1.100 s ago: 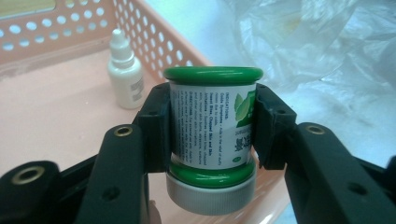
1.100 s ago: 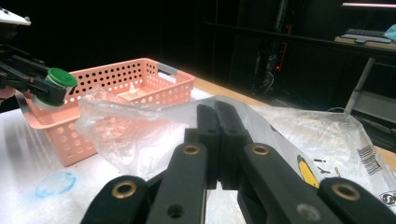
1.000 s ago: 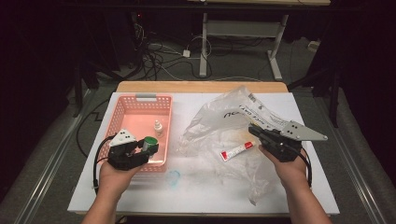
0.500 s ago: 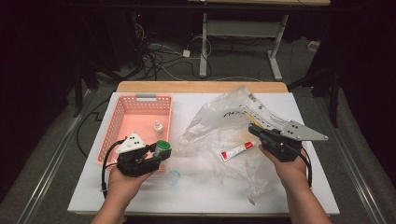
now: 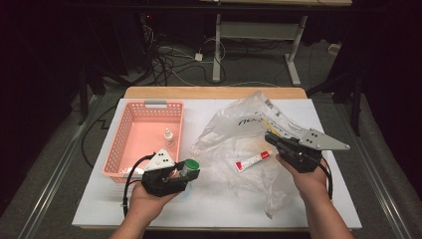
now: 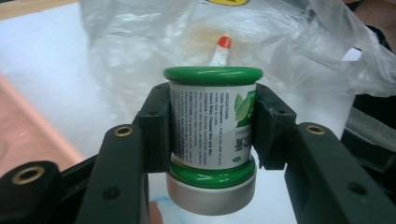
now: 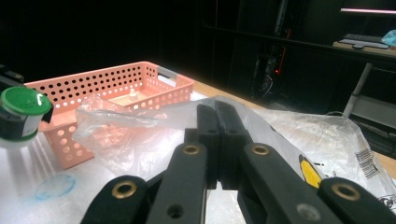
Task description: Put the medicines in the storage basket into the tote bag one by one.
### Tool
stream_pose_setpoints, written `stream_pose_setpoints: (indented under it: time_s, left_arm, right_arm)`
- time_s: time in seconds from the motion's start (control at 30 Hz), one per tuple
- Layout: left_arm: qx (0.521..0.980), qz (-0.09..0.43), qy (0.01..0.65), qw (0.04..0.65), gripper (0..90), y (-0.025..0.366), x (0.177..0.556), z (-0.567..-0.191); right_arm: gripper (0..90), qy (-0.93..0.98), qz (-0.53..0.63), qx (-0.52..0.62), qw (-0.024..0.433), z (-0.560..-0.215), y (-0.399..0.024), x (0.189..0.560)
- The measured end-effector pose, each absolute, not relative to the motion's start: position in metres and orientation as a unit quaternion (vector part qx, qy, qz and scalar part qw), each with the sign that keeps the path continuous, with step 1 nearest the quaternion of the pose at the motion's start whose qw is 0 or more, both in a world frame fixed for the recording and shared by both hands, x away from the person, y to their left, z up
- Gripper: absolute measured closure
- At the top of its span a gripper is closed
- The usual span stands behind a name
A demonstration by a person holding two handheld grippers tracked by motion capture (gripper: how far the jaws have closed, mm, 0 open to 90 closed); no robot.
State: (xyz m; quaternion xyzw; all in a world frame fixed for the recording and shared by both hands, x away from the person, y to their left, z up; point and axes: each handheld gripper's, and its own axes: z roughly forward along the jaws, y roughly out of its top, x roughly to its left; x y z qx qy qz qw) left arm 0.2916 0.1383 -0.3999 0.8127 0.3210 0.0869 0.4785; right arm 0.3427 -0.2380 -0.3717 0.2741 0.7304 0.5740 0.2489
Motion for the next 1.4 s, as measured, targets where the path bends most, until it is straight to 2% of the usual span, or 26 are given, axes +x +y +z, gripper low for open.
stream_pose_setpoints:
  time_s: [0.47,0.83,1.4]
  left_arm:
    - [0.826,0.085,0.299,0.47,53.8,0.082,0.303,-0.408]
    - [0.829,0.086,0.295,0.468,53.8,0.026,0.335,-0.426]
    - [0.814,0.124,0.32,0.469,53.8,-0.017,0.378,-0.445]
  right_arm:
    - [90.0,0.731,0.573,0.279,0.242,-0.374,-0.238,0.344]
    - [90.0,0.731,0.577,0.273,0.241,-0.372,-0.236,0.343]
    - [90.0,0.731,0.581,0.268,0.236,-0.372,-0.232,0.344]
